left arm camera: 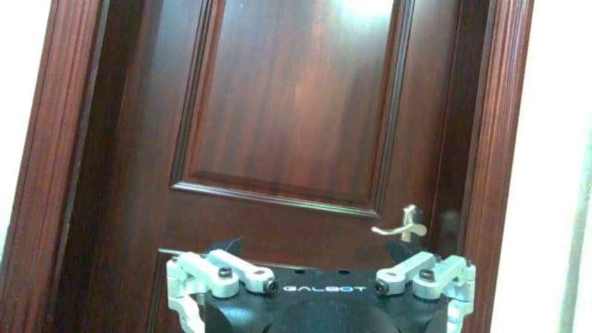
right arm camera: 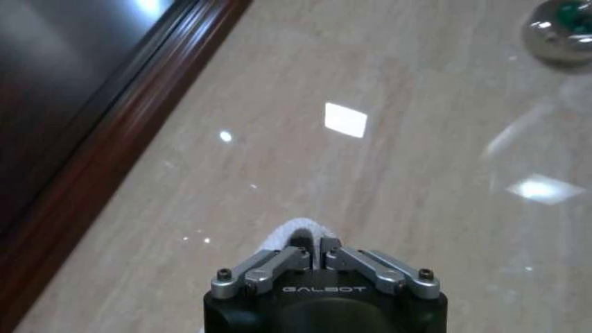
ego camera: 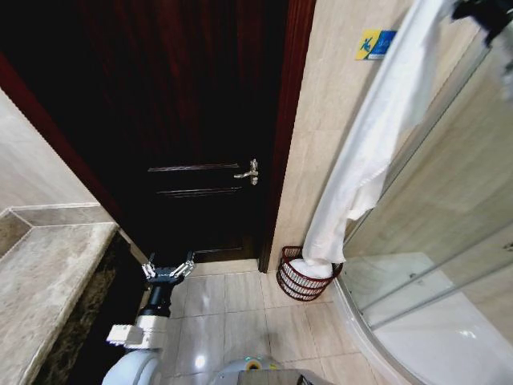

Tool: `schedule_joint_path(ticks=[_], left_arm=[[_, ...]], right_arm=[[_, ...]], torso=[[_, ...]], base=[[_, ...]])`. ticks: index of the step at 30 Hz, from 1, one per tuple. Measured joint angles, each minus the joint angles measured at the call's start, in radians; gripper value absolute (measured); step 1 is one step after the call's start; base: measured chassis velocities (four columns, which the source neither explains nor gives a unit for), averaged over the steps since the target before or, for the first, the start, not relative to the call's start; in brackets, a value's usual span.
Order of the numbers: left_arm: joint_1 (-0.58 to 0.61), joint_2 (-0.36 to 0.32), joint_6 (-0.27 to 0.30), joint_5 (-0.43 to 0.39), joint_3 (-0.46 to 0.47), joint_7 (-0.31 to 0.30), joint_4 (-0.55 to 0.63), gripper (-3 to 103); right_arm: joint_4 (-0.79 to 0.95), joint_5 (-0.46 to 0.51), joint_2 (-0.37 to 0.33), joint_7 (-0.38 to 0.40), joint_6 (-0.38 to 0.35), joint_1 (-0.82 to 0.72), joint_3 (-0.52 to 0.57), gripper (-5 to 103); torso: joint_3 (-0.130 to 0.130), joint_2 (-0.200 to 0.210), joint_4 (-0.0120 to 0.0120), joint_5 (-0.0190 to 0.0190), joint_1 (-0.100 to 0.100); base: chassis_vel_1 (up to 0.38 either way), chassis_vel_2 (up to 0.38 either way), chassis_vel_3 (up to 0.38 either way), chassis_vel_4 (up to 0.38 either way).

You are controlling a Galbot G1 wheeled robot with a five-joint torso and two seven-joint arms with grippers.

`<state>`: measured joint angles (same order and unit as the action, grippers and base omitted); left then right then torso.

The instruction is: Discard the used towel into the hamper.

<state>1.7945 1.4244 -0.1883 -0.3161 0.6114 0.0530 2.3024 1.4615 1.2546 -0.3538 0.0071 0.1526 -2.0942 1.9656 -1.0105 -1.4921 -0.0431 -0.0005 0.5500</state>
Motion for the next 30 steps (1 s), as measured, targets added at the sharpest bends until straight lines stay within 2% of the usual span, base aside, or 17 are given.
schedule_joint_path(ticks=[7, 13, 22, 25, 30], left_arm=[[0.000, 0.000, 0.000, 0.000, 0.000, 0.000, 0.000, 100], [0.000, 0.000, 0.000, 0.000, 0.000, 0.000, 0.000, 100], [0.000, 0.000, 0.000, 0.000, 0.000, 0.000, 0.000, 100], [0.000, 0.000, 0.000, 0.000, 0.000, 0.000, 0.000, 100], [0.000, 0.000, 0.000, 0.000, 0.000, 0.000, 0.000, 100]], right_arm=[[-0.008, -0.038, -0.018, 0.003, 0.005, -0.100, 0.068, 4], [0.005, -0.064, 0.016, 0.001, 0.012, -0.136, 0.077, 4], [-0.042, -0.072, 0.031, -0.015, 0.020, -0.121, 0.072, 4], [-0.068, -0.063, 0.025, -0.028, 0.023, -0.053, 0.026, 4], [-0.069, -0.059, 0.026, -0.034, 0.025, -0.044, 0.007, 4]], torso=[[0.000, 0.000, 0.0003, 0.0006, 0.000], [0.000, 0.000, 0.0003, 0.0005, 0.000], [0.000, 0.000, 0.0003, 0.0009, 0.000], [0.000, 0.000, 0.0004, -0.0003, 0.000], [0.000, 0.000, 0.0003, 0.0006, 0.000]], base=[[0.000, 0.000, 0.000, 0.000], [0.000, 0.000, 0.000, 0.000], [0.000, 0.000, 0.000, 0.000], [0.000, 0.000, 0.000, 0.000], [0.000, 0.000, 0.000, 0.000]])
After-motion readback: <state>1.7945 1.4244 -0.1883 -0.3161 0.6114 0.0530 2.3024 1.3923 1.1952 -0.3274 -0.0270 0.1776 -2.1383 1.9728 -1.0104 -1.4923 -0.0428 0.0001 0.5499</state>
